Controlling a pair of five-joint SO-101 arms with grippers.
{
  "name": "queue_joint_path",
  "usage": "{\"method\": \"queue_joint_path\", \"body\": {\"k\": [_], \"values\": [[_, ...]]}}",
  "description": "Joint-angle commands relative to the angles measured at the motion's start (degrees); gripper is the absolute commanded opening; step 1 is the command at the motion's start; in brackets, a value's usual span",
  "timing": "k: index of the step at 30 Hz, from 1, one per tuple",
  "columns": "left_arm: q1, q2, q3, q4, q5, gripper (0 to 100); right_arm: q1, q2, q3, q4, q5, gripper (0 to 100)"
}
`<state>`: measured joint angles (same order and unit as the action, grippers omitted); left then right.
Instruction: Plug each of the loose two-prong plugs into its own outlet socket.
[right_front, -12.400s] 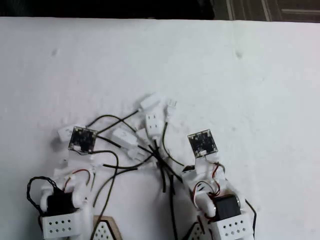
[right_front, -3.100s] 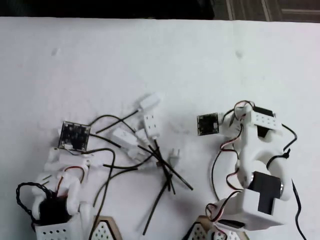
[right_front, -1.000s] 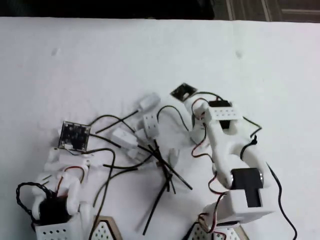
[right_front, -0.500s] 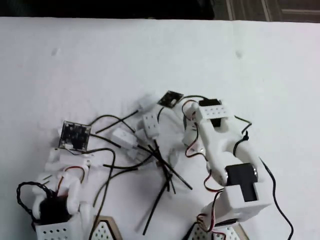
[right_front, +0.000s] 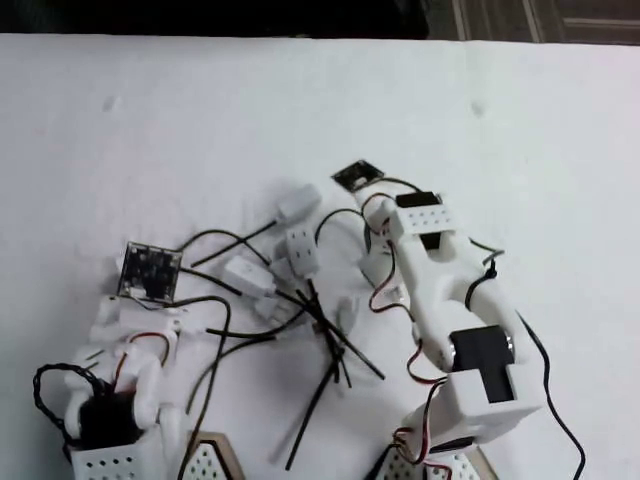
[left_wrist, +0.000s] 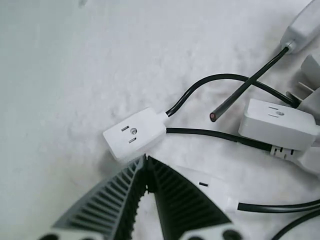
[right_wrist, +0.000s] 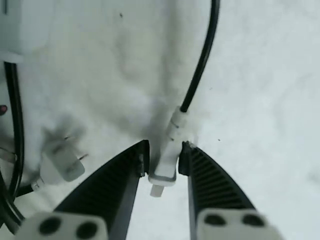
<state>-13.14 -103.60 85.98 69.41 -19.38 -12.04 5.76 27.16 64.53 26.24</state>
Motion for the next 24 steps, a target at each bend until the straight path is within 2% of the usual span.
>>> {"method": "queue_joint_path", "body": {"k": [1,8,12,14,20,24], "values": [[0.40,-0.04,-0.26,-1.23,-0.70,2,-0.84,-0.13,-2.11,0.13,-1.05,10.1],[0.40,-0.04,-0.26,-1.23,-0.70,2,-0.84,0.84,-1.76,0.13,-0.79,9.7],[0.40,-0.04,-0.26,-1.23,-0.70,3,-0.84,3.82,-2.46,0.04,-0.70,1.6],[0.40,-0.04,-0.26,-1.23,-0.70,3,-0.66,4.18,-3.60,1.54,-0.53,2.2],[0.48,-0.04,-0.26,-1.49,-0.53,3,-0.66,-5.05,-9.05,15.69,2.46,1.8],[0.48,-0.04,-0.70,-6.59,-0.26,3,-0.48,-14.73,-11.25,24.22,2.46,1.8]]}}
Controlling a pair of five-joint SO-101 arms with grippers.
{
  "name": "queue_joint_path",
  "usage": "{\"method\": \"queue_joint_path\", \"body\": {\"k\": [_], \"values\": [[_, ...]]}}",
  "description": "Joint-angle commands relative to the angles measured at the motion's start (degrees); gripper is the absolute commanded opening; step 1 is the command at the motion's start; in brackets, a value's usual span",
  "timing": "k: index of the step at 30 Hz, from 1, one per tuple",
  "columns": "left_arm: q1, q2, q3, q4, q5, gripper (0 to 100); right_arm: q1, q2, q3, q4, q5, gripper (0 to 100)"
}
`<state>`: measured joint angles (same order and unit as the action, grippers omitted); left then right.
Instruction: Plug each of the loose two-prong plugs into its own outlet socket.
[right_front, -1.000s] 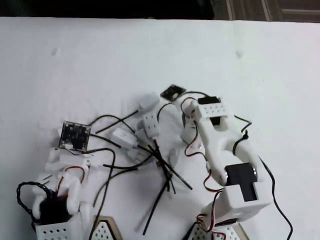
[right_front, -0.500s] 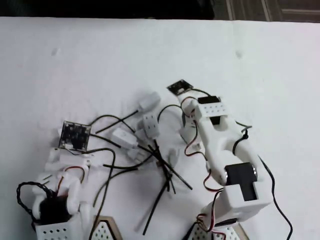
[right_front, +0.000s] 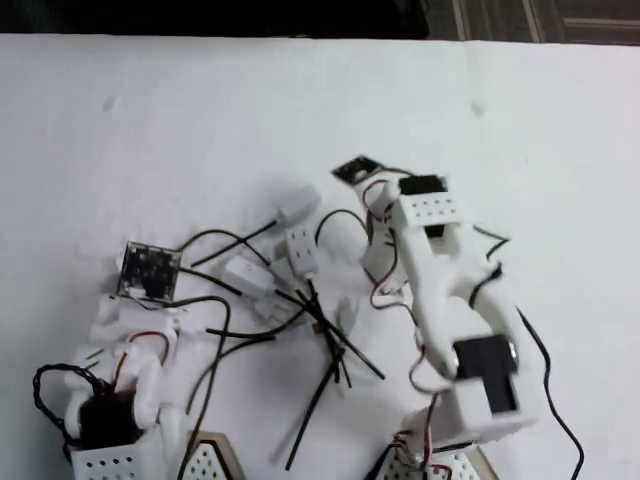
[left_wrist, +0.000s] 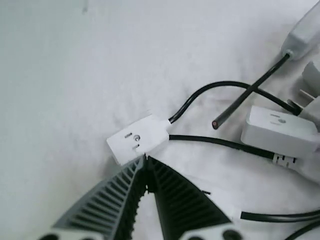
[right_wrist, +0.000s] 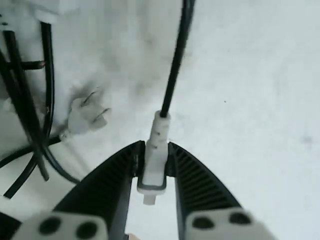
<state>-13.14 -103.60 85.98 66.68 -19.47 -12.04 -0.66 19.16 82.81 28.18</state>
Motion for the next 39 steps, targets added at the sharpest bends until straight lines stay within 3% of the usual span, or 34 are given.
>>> {"method": "queue_joint_path", "body": {"k": [1,6,16,18,22,27,31,39], "values": [[0.48,-0.04,-1.32,-5.27,-0.09,2,-0.40,-10.86,-3.60,8.22,0.53,1.8],[0.48,-0.04,-6.95,-9.85,-0.09,2,-0.84,-24.31,-3.78,15.08,0.53,1.8],[0.48,-0.04,-17.14,-13.19,0.09,3,-4.00,-51.56,-2.99,12.44,0.53,1.8],[0.48,-0.04,-18.20,-13.19,2.81,3,-6.37,-56.22,-0.18,11.56,0.53,1.8],[1.19,-0.04,-19.96,-13.19,15.38,4,-10.33,-65.01,9.14,5.14,-4.75,1.8],[6.02,-0.04,-20.04,-12.84,19.34,14,-12.70,-74.77,20.48,-6.46,-17.14,1.8],[11.03,-0.04,-19.96,-13.01,19.34,14,-15.87,-81.10,27.16,-13.41,-24.79,1.7],[26.24,-0.04,-19.96,-12.75,19.25,15,-27.03,-88.48,37.27,-20.09,-28.31,1.7]]}}
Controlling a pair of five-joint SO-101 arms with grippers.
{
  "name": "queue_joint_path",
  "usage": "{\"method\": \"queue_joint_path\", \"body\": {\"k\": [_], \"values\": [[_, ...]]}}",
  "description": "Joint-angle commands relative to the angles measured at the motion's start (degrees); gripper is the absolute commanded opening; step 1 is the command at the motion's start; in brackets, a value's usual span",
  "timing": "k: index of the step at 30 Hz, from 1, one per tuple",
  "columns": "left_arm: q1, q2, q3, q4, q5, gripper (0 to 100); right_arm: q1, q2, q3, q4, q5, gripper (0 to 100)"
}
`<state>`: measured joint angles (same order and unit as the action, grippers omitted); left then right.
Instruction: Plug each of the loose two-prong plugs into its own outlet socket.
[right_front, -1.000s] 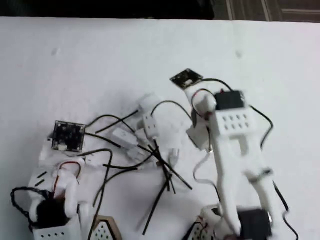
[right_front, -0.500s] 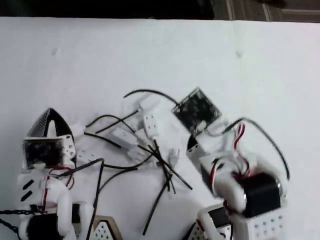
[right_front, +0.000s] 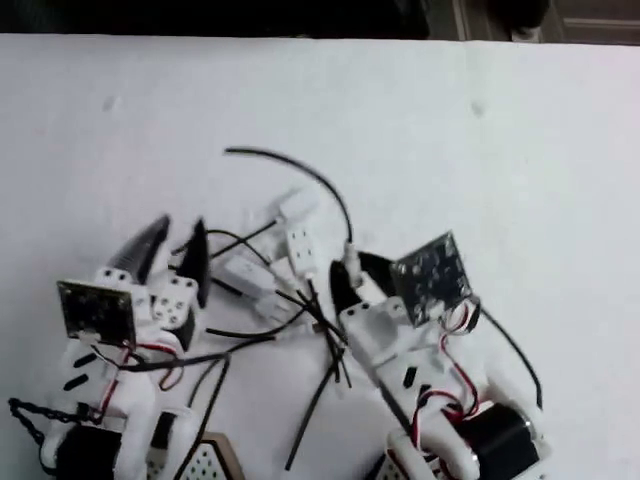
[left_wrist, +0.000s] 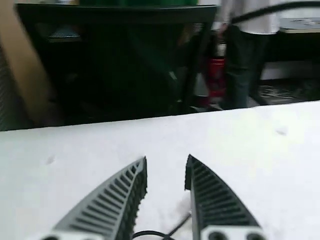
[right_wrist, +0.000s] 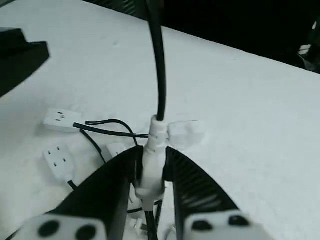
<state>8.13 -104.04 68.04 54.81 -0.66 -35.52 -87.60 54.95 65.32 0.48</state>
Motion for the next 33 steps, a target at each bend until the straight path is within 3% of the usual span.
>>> {"method": "queue_joint_path", "body": {"k": [1,16,23,33], "values": [[6.55,0.40,-2.02,-0.88,0.26,15,-4.97,-1.98,2.37,-2.95,-0.62,1.7],[19.12,0.31,-1.93,1.58,-0.09,15,-13.67,-2.33,6.59,-3.65,-0.09,1.7],[26.77,0.31,-2.02,6.86,-10.46,14,-13.76,-2.33,8.26,-3.65,-0.09,1.7],[27.65,0.22,-2.11,7.47,-10.90,15,-13.58,-2.24,9.76,-3.56,-0.09,1.7]]}}
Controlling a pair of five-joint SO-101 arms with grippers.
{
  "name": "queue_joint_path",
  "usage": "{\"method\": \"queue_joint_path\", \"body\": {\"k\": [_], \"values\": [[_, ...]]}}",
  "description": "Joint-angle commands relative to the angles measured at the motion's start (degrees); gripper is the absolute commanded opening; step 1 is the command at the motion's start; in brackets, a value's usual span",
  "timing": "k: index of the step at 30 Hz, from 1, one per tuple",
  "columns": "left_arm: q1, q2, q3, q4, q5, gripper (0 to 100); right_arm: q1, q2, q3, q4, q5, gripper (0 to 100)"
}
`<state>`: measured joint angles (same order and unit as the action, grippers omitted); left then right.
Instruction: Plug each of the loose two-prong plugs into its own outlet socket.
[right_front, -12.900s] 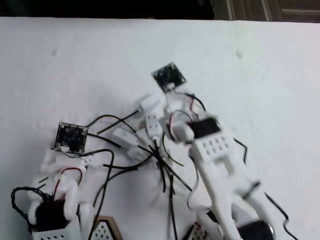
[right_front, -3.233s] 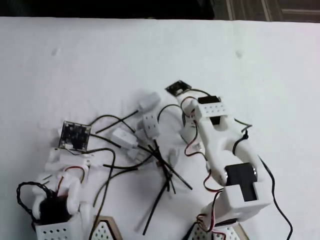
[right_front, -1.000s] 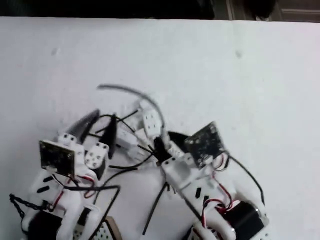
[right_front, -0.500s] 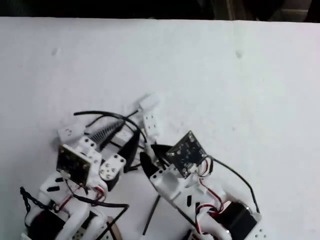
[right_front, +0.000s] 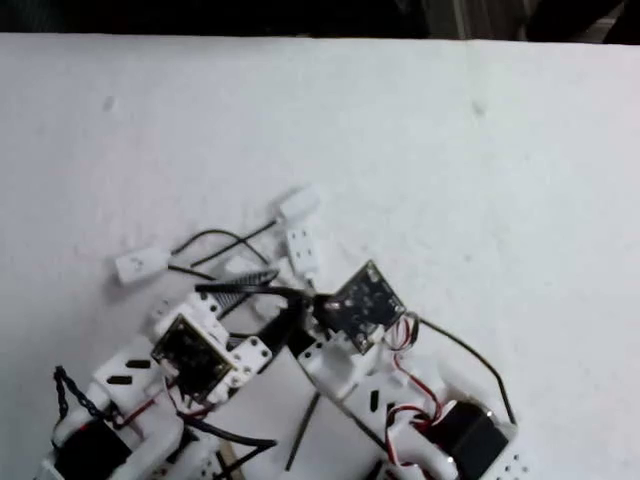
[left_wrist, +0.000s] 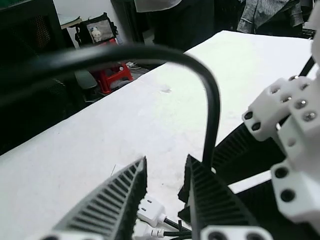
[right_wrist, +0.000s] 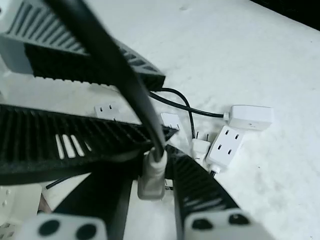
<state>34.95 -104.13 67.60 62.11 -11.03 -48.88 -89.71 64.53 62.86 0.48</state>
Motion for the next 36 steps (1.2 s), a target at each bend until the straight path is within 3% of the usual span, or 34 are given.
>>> {"method": "queue_joint_path", "body": {"k": [1,6,13,19,23,31,36], "values": [[0.75,0.31,-1.85,0.53,-0.53,15,-0.22,-0.13,0.53,-1.10,-0.09,1.7],[-2.42,-0.57,-2.29,0.97,-0.62,15,2.95,-0.13,1.05,-1.19,-0.09,1.7],[-19.74,-0.48,-5.27,1.14,-0.44,15,12.88,-0.13,1.14,-1.10,-0.09,1.7],[-28.62,2.77,-2.11,1.49,-0.88,15,22.29,-0.13,2.99,-2.07,-0.79,1.7],[-29.76,11.12,-2.46,1.14,-2.99,14,26.95,-0.13,8.62,-7.08,-4.75,1.7],[-29.41,39.69,-15.65,1.67,-2.73,15,33.36,-0.22,12.92,-10.86,-10.11,1.7],[-25.01,56.75,-24.00,1.23,4.57,15,37.14,-0.22,13.01,-10.68,-11.08,1.7]]}}
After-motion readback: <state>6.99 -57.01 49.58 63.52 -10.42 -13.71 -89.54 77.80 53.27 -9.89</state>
